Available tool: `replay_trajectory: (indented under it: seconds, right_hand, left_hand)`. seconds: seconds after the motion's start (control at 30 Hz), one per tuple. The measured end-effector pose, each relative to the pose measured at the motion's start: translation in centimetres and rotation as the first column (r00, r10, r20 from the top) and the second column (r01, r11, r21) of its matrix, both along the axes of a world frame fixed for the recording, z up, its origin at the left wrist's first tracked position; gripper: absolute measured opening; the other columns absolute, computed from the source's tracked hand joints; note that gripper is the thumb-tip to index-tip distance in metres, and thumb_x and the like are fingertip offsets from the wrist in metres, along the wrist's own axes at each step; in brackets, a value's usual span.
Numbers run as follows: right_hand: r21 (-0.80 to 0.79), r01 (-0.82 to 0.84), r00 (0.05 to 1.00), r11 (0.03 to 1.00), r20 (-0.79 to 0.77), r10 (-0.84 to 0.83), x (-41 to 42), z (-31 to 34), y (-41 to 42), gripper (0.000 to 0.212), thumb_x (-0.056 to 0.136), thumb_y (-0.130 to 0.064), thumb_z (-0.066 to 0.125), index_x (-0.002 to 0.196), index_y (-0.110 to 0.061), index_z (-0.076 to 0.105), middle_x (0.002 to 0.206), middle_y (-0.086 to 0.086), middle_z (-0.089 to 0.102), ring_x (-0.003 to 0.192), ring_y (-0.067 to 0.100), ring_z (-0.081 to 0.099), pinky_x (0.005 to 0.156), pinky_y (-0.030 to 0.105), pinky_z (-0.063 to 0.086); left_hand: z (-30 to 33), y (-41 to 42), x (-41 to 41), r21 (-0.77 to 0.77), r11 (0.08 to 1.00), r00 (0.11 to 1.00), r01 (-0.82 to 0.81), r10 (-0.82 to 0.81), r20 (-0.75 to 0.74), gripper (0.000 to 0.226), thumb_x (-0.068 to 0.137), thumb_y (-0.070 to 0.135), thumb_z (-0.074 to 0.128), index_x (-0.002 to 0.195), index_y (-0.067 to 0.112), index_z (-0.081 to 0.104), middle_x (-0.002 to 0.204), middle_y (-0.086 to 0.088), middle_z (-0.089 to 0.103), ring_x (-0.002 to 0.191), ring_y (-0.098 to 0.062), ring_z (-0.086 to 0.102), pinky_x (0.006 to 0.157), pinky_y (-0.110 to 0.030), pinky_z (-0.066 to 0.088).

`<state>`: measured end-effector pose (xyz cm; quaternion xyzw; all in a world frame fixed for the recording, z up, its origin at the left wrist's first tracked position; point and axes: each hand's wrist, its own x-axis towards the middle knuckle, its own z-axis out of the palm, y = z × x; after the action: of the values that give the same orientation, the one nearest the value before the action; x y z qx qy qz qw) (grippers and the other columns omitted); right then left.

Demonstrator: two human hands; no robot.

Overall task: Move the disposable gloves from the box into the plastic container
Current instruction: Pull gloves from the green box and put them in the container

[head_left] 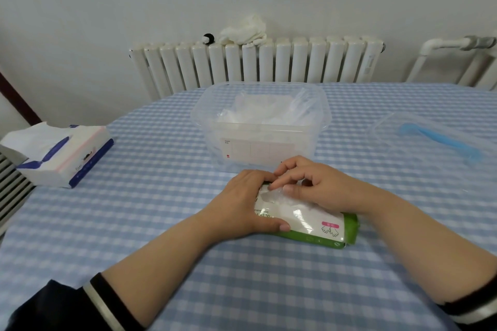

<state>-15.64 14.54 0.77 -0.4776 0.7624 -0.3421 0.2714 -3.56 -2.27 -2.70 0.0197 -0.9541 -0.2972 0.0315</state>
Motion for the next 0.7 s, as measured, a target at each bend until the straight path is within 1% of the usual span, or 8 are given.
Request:
replay_trajectory:
  seconds: [0.1, 0.17, 0.23, 0.33, 0.43, 0.6, 0.67, 0.7]
  right_hand:
    - [0.002, 0.003, 1.000, 1.000, -0.008, -0.003, 0.0, -0.2, 0.0, 0.014, 0.088, -0.029, 0.068, 0.100, -0.031, 0.073, 0.116, -0.024, 0.049, 0.083, -0.015, 0.053, 0.073, 0.008, 0.042]
    - [-0.105, 0.092, 0.996, 0.990, -0.009, -0.093, 0.5, -0.7, -0.3, 0.003, 0.085, -0.025, 0.073, 0.085, -0.027, 0.075, 0.108, -0.020, 0.055, 0.077, -0.011, 0.055, 0.069, 0.011, 0.041]
    - [-0.220, 0.158, 0.984, 0.963, -0.043, -0.172, 0.7, -1.3, -0.5, 0.009, 0.083, -0.025, 0.074, 0.075, -0.023, 0.073, 0.098, -0.015, 0.062, 0.078, -0.004, 0.058, 0.069, 0.013, 0.041]
    - [-0.284, 0.104, 0.919, 0.953, -0.340, -0.201, 0.8, -1.8, -0.7, 0.023, 0.088, -0.041, 0.062, 0.076, -0.022, 0.067, 0.085, -0.012, 0.063, 0.079, 0.007, 0.059, 0.071, 0.025, 0.047]
    - [-0.327, 0.026, 0.775, 0.945, -0.590, -0.225, 1.0, -2.0, -0.9, 0.043, 0.091, -0.055, 0.041, 0.080, -0.023, 0.066, 0.079, -0.014, 0.061, 0.067, 0.007, 0.056, 0.057, 0.029, 0.048]
    - [-0.448, -0.056, 0.618, 0.892, -0.718, -0.321, 0.7, -2.0, -1.3, 0.054, 0.101, -0.050, 0.031, 0.078, -0.014, 0.065, 0.073, -0.007, 0.059, 0.048, 0.017, 0.052, 0.038, 0.034, 0.042]
    - [-0.436, -0.049, 0.613, 0.898, -0.723, -0.318, 0.7, -2.1, -1.4, 0.055, 0.100, -0.052, 0.031, 0.080, -0.014, 0.065, 0.074, -0.008, 0.060, 0.049, 0.017, 0.053, 0.040, 0.035, 0.043]
    - [-0.426, -0.016, 0.649, 0.904, -0.693, -0.315, 0.9, -2.0, -1.4, 0.055, 0.099, -0.054, 0.032, 0.081, -0.013, 0.065, 0.074, -0.011, 0.060, 0.052, 0.016, 0.055, 0.044, 0.035, 0.045]
  left_hand:
    - [0.0, 0.0, 0.0, -0.005, 1.000, 1.000, 0.002, -0.002, -0.004, 0.078, 0.064, 0.063, 0.080, 0.129, 0.035, 0.046, 0.120, 0.022, 0.044, 0.115, 0.002, 0.037, 0.099, -0.023, 0.038]
    - [0.0, 0.0, 0.0, -0.001, 1.000, 1.000, 0.003, -0.003, -0.003, 0.077, 0.064, 0.064, 0.079, 0.128, 0.037, 0.046, 0.120, 0.024, 0.044, 0.115, 0.003, 0.037, 0.099, -0.022, 0.038]
    - [0.0, 0.0, 0.0, -0.003, 1.000, 1.000, 0.007, -0.007, 0.003, 0.076, 0.063, 0.064, 0.079, 0.127, 0.038, 0.046, 0.118, 0.027, 0.042, 0.115, 0.004, 0.036, 0.099, -0.021, 0.037]
    - [0.1, 0.0, -0.1, -0.008, 1.000, 1.000, 0.004, -0.004, 0.006, 0.074, 0.063, 0.064, 0.079, 0.124, 0.038, 0.047, 0.115, 0.029, 0.042, 0.113, 0.003, 0.037, 0.098, -0.022, 0.037]
    - [0.1, 0.0, -0.1, -0.009, 1.000, 1.000, 0.003, -0.003, 0.005, 0.073, 0.064, 0.063, 0.080, 0.123, 0.038, 0.046, 0.113, 0.030, 0.040, 0.113, 0.002, 0.037, 0.099, -0.023, 0.037]
    - [0.2, 0.2, 0.0, -0.025, 1.000, 1.000, 0.000, 0.000, 0.004, 0.078, 0.065, 0.060, 0.080, 0.129, 0.031, 0.046, 0.120, 0.018, 0.045, 0.115, -0.001, 0.036, 0.100, -0.024, 0.035]
    - [0.3, 0.2, 0.0, -0.030, 1.000, 1.000, -0.004, 0.004, 0.007, 0.079, 0.066, 0.060, 0.080, 0.130, 0.029, 0.046, 0.121, 0.017, 0.045, 0.114, -0.002, 0.036, 0.099, -0.024, 0.035]
    - [0.4, 0.3, 0.0, -0.032, 0.999, 1.000, -0.004, 0.004, 0.008, 0.080, 0.066, 0.060, 0.080, 0.131, 0.029, 0.045, 0.121, 0.017, 0.045, 0.114, -0.001, 0.036, 0.098, -0.024, 0.034]
